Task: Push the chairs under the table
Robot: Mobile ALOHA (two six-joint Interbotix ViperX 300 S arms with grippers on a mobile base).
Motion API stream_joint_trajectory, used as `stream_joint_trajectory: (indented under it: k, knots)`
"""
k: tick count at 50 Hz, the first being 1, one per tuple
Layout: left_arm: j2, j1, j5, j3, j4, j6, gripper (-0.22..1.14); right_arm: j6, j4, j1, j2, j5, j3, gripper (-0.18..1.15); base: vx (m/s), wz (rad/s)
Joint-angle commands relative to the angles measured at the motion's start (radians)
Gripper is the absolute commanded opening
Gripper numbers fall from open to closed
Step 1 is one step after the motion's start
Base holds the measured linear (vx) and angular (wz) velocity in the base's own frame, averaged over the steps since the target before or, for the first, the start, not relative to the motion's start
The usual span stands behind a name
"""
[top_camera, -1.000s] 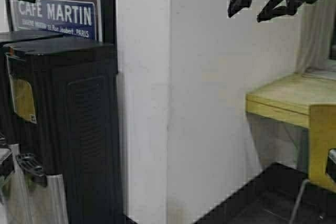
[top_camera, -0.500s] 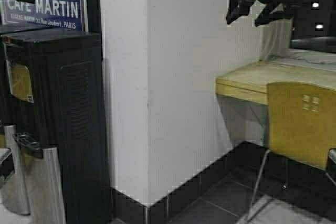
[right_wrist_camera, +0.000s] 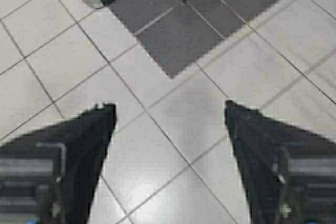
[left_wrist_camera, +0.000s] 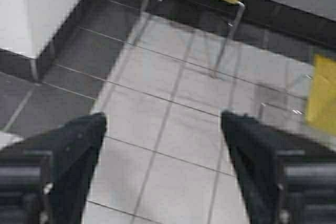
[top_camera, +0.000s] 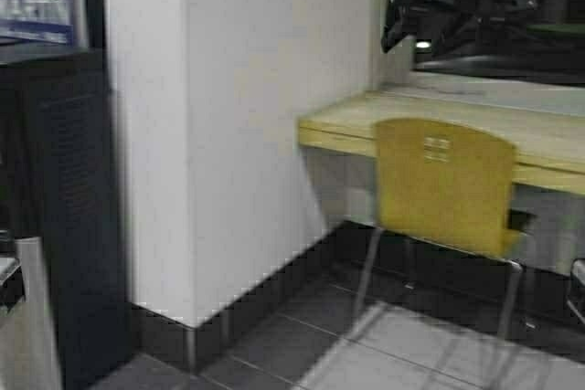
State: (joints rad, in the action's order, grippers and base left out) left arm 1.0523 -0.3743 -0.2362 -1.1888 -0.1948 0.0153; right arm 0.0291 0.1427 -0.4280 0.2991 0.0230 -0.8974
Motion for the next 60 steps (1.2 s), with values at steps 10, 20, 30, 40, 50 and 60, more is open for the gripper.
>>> stream_joint_trajectory:
  k: [10, 20, 30, 40, 50, 60]
  knots:
    - [0.011, -0.002, 0.003, 0.002, 0.0, -0.003, 0.97, 0.0, 0.0, 0.003, -0.049, 0.005, 0.044, 0.95, -0.23, -0.46]
    - [0.011, -0.003, 0.009, -0.006, 0.0, -0.005, 0.97, 0.003, -0.002, 0.003, -0.048, 0.011, 0.052, 0.95, -0.17, -0.53]
    - [-0.012, -0.002, 0.017, -0.008, -0.002, -0.003, 0.97, -0.002, -0.002, 0.003, -0.048, 0.018, 0.063, 0.95, -0.14, -0.4]
    - [-0.021, -0.003, 0.02, -0.009, 0.003, -0.003, 0.97, -0.031, 0.008, 0.003, -0.051, 0.054, 0.064, 0.95, -0.1, -0.24]
    - [-0.038, -0.002, 0.061, -0.008, 0.037, 0.005, 0.97, -0.074, 0.008, 0.002, -0.08, 0.083, 0.069, 0.95, -0.06, -0.15]
    - [-0.04, -0.002, 0.071, -0.002, 0.04, 0.005, 0.97, -0.081, 0.008, 0.003, -0.095, 0.13, 0.075, 0.95, -0.04, -0.13]
